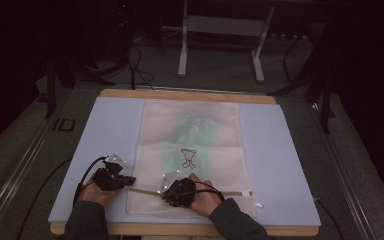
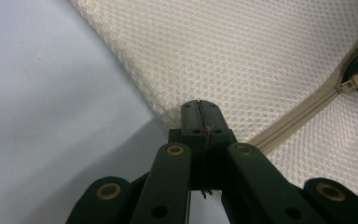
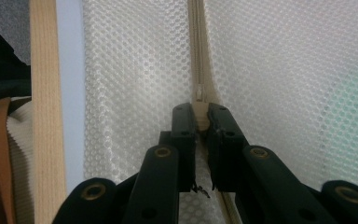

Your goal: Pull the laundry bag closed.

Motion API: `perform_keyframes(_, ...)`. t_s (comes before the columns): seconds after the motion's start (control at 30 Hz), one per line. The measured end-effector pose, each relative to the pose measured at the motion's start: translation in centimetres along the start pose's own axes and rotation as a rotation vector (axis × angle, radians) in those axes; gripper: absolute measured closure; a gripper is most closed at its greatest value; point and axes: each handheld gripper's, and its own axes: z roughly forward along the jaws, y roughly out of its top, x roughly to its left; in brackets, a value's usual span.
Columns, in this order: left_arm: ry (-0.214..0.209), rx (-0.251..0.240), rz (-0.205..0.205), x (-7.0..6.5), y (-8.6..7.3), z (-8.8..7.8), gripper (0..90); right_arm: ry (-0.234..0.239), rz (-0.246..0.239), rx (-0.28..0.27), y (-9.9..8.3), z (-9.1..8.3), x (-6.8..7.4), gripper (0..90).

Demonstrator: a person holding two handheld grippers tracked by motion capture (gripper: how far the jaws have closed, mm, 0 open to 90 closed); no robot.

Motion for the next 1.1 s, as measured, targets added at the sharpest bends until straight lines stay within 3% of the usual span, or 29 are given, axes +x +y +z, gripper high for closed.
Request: perform_keyframes(1.1, 0.001, -0.001, 0.001, 0.0, 0.0, 0.0, 90.0, -0.014, 0.017, -0.003, -2.0, -1.2, -0.3, 82.3)
